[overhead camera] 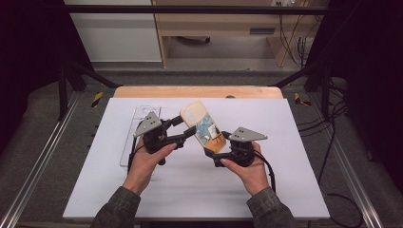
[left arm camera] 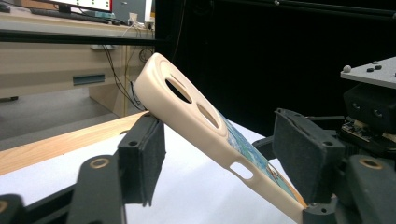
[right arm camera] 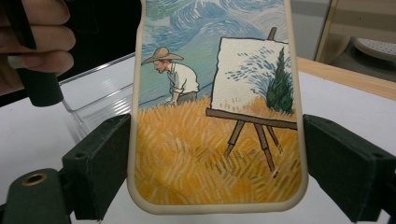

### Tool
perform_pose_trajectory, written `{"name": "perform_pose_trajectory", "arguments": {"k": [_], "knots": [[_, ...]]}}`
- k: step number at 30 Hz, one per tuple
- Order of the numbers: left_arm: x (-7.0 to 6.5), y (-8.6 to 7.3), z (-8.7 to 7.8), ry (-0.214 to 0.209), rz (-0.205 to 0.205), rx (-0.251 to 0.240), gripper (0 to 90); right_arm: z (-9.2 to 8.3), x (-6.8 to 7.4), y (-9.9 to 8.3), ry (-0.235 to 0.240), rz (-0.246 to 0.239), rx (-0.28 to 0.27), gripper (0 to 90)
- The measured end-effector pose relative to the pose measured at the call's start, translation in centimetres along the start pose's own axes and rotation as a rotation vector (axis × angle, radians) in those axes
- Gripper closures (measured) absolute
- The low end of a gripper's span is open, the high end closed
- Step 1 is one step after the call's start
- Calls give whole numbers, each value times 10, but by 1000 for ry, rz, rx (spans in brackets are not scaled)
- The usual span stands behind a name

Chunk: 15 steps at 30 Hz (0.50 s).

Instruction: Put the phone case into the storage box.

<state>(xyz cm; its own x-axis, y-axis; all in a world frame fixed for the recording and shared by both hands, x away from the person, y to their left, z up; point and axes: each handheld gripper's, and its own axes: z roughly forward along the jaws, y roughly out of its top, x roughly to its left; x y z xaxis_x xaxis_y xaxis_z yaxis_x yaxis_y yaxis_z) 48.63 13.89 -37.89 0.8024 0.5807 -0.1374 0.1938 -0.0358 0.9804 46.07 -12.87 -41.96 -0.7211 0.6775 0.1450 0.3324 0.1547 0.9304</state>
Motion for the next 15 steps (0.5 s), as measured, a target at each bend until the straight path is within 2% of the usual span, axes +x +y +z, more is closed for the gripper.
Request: {"name": "perform_pose_trajectory", "arguments": {"k": [4,15], "knots": [[-1,1,1,1,0,4,376,0,0,-1,3,8,-7,119],[0,1,2,-12,-35,15,474,-1,-2,-7,19,37,-23,118]]}}
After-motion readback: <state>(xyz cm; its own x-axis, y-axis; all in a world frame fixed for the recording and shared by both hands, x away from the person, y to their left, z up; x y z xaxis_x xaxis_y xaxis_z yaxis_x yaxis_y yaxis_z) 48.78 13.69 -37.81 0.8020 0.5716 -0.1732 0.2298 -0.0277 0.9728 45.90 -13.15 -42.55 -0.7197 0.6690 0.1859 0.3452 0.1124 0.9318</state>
